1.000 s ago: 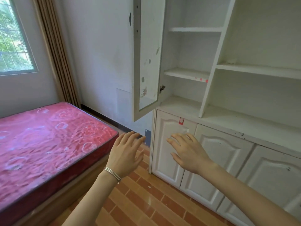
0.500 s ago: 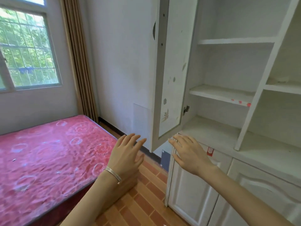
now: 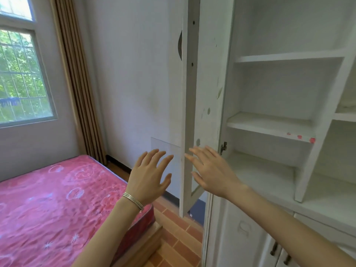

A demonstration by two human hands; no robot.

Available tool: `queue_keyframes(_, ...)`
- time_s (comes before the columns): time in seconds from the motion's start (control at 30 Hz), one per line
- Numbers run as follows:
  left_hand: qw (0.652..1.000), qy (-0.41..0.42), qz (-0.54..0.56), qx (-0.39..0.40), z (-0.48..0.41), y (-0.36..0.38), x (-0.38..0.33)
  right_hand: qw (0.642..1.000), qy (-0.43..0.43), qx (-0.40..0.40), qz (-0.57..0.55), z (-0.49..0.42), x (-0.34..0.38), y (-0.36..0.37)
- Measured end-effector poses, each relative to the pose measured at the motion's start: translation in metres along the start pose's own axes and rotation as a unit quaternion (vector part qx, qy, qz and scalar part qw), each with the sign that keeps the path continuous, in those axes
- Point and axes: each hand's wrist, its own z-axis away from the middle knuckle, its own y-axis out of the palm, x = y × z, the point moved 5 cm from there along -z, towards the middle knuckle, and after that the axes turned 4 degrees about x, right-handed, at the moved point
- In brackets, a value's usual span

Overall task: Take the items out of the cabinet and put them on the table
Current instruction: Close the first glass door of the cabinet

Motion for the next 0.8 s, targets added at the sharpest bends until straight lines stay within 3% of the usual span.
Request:
queue_keyframes(0.23, 0.998, 0.049, -0.002, -0.031, -0.048, 0.003, 0.048, 0.999, 0.014, -0.008, 0.029, -0.048, 0.000, 0.012)
queue_keyframes(0.5, 0.997, 0.078, 0.007, 0.008, -0.072, 0.037, 0.096, 0.991, 0.014, -0.035, 0.124, -0.092, -0.005, 0.035)
queue_keyframes(0.8, 0.983, 0.161, 0.083, 0.006, -0.094, 0.072, 0.077, 0.977, -0.017, -0.110, 0.183, -0.063, -0.016, 0.031)
